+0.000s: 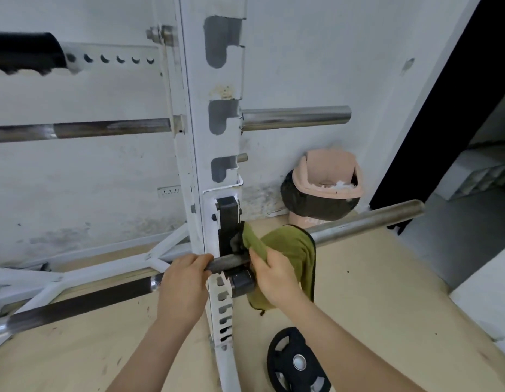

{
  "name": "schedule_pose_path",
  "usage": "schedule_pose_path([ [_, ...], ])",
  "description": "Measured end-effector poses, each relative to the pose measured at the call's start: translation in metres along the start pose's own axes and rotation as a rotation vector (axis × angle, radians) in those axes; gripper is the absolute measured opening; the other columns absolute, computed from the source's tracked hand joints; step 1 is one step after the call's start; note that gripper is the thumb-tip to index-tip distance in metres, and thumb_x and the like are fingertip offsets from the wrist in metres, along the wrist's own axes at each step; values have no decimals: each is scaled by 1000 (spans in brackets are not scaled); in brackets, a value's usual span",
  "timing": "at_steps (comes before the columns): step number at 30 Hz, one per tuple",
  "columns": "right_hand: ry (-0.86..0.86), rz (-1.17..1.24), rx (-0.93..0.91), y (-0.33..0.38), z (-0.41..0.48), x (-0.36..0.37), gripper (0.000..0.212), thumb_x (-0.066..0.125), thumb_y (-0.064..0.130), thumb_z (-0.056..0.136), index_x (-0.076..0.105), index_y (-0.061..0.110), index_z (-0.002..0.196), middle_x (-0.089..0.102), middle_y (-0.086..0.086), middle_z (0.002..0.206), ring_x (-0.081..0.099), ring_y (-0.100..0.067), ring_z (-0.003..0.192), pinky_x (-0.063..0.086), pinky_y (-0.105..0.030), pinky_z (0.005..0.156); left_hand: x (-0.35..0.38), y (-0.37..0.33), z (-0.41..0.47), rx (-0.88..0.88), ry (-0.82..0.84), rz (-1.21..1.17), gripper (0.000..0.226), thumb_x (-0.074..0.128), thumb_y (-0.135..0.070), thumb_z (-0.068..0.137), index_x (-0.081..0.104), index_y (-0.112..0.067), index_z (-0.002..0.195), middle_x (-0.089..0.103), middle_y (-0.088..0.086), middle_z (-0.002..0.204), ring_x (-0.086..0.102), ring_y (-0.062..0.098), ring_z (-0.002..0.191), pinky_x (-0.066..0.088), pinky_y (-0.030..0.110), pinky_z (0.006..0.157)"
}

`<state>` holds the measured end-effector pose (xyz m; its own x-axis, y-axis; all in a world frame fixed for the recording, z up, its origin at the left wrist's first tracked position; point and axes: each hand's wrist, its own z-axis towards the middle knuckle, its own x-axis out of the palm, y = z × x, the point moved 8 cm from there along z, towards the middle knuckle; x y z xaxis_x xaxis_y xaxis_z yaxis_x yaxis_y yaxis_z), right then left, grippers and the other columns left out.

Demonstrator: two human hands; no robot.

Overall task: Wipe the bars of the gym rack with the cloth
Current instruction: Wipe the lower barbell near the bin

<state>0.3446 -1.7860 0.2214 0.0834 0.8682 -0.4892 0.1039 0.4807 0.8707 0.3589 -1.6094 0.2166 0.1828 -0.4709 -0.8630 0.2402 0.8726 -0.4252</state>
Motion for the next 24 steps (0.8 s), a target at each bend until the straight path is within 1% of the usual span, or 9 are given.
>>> schedule_pose_path([
  [1,26,237,136,-9,-4,-4,27,46,38,100,64,19,93,67,3,86,61,-18,89,48,-34,89,1,1,2,-5,13,-3,25,65,-12,86,68,-22,109,65,-2,92,55,23,89,45,35,74],
  [5,-28,917,487,-34,-16,-20,30,56,34,96,66,11,112,75,-12,97,70,-27,91,54,-42,87,-1,-9,6,-21,16,-104,31,59,-5,84,71,-22,106,61,-6,101,53,18,98,38,26,80],
  [7,-115,1130,462,-22,-9,-46,29,57,29,96,68,6,109,74,-16,96,72,-28,86,56,-42,82,-5,-39,6,38,-4,-209,30,58,-2,83,72,-24,99,59,-11,101,52,13,98,38,25,80],
  [10,-185,1157,285,9,9,-92,26,57,33,95,68,12,106,74,-13,98,71,-26,89,56,-40,81,-2,-91,9,150,63,-358,27,51,-12,92,68,-29,104,58,-18,99,53,4,96,42,24,82],
  [13,-344,619,11,30,25,-136,22,51,33,99,62,23,83,67,2,81,64,-13,81,52,-30,79,15,-122,23,144,146,-453,29,46,-20,97,61,-31,119,61,-13,106,54,6,101,39,22,81],
  [15,-284,129,-182,32,34,-130,31,43,36,101,51,25,73,57,6,75,57,-14,78,44,-30,77,29,-130,30,145,174,-393,35,48,-24,95,54,-30,129,59,-8,115,53,11,108,39,23,85],
  [17,-127,-301,-254,7,44,-96,35,34,43,100,55,23,79,61,1,81,58,-20,86,41,-33,85,44,-134,30,189,198,-237,39,49,-25,92,51,-27,131,56,-5,119,50,15,112,41,27,91],
  [19,-120,-706,-277,-22,51,-76,48,27,47,98,64,19,87,66,-4,89,59,-24,92,38,-38,93,54,-137,29,219,215,-144,40,48,-25,90,51,-26,130,51,-7,123,43,13,116,41,26,93],
  [24,-187,-919,-134,-54,79,-129,18,47,26,91,64,20,89,66,-2,91,62,-26,89,43,-35,87,50,-126,24,235,173,-89,43,50,-22,91,49,-31,133,45,-13,131,39,6,120,44,24,93],
])
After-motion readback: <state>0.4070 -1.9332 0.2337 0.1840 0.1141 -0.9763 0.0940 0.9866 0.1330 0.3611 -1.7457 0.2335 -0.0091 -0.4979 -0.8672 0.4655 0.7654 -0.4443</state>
